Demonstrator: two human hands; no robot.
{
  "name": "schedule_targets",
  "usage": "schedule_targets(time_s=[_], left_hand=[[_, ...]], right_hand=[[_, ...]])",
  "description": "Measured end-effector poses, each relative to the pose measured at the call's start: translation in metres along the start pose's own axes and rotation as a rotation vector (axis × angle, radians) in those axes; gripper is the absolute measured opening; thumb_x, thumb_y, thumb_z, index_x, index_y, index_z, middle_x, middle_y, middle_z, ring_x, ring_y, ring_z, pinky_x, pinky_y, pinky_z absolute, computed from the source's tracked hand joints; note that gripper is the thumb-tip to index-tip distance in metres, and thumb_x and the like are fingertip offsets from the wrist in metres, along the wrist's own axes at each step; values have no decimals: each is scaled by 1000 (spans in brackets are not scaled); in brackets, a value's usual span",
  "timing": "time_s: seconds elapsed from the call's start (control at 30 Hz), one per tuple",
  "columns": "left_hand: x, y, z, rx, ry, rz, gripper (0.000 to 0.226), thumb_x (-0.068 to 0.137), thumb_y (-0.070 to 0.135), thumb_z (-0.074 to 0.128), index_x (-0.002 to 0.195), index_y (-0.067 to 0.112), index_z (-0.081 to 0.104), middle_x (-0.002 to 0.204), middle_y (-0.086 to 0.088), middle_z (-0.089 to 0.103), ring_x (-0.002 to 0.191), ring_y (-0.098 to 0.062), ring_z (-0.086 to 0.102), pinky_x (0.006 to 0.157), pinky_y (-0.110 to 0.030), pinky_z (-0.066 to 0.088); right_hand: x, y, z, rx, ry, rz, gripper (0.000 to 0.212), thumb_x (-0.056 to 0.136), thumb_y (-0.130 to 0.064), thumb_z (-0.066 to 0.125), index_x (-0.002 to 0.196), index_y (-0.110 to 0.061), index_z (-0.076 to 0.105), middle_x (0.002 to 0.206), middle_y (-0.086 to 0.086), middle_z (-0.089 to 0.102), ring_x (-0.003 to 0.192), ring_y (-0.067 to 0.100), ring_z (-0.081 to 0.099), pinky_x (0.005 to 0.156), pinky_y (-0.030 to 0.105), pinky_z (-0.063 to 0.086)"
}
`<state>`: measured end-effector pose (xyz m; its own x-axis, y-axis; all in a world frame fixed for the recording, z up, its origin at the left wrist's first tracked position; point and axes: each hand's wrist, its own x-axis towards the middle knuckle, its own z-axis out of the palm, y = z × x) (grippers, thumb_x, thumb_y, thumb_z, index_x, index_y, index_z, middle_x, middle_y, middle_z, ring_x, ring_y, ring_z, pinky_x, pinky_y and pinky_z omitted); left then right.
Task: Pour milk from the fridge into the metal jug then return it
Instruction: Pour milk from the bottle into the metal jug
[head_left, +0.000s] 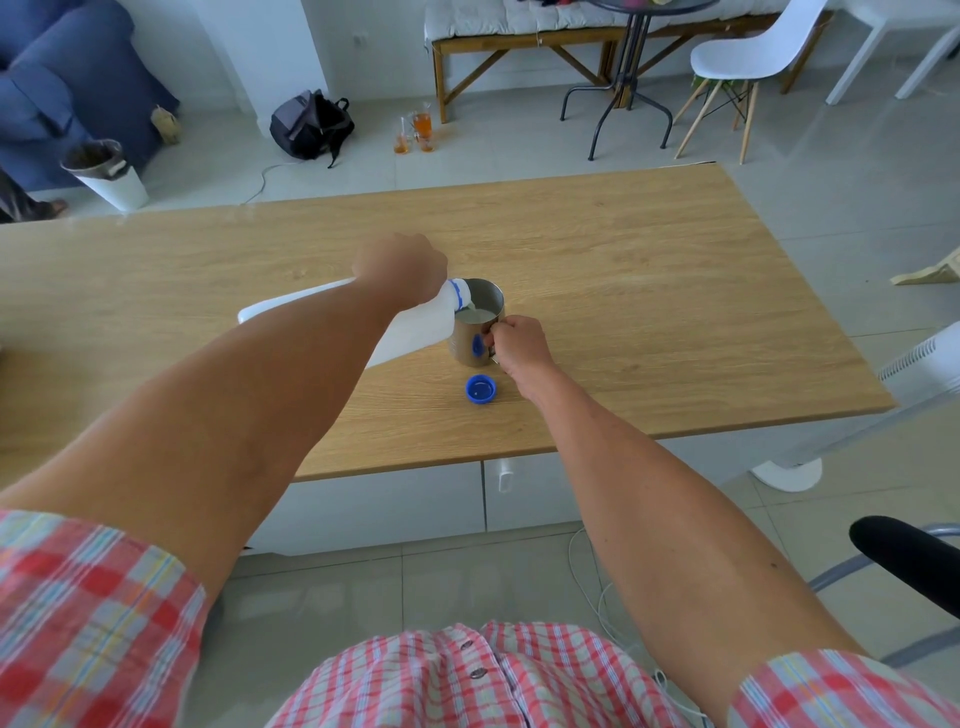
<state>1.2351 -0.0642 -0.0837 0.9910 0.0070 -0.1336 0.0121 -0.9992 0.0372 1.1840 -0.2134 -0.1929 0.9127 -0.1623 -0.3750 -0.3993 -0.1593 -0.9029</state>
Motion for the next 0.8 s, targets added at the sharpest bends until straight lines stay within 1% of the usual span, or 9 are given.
schedule_targets(time_s=[0.1, 0.23, 0.37, 0.67, 0.8], left_hand=[[0, 1, 0, 2, 3, -1, 29, 97, 24, 36, 93, 9, 61, 81, -10, 58, 69, -26, 53, 69, -38, 42], [-1, 2, -1, 8, -1, -1, 29, 96, 23, 36, 93, 9, 61, 80, -10, 56, 68, -26, 52, 70, -38, 43], [-2, 4, -2, 10, -13, -2, 25, 94, 20, 37, 94, 9, 59, 80, -10, 54, 82, -32, 57, 74, -38, 44], [-3, 4, -3, 23, -8, 13, 25, 94, 19, 37, 93, 8, 59, 80, -10, 54, 81, -32, 57, 73, -38, 44], [-2, 4, -3, 26, -4, 21, 25, 94, 20, 36, 94, 8, 59, 79, -10, 53, 82, -32, 57, 73, -38, 44]], right_hand=[[0, 0, 0, -2, 2, -3, 23, 95, -3, 42, 87, -7, 64, 76, 9, 55, 63, 15, 43, 56, 27, 34], [1, 1, 1, -7, 8, -7, 24, 94, -3, 42, 86, -8, 64, 78, 10, 56, 64, 16, 44, 56, 28, 34], [2, 1, 0, -14, 8, -6, 21, 93, -2, 42, 85, -9, 61, 78, 10, 53, 66, 17, 42, 57, 28, 33], [4, 1, 0, -4, 5, -5, 22, 94, -2, 43, 86, -8, 62, 75, 8, 54, 63, 16, 42, 55, 27, 33], [5, 2, 1, -3, 9, -5, 22, 93, -2, 42, 86, -9, 62, 77, 10, 55, 65, 16, 43, 56, 28, 34]])
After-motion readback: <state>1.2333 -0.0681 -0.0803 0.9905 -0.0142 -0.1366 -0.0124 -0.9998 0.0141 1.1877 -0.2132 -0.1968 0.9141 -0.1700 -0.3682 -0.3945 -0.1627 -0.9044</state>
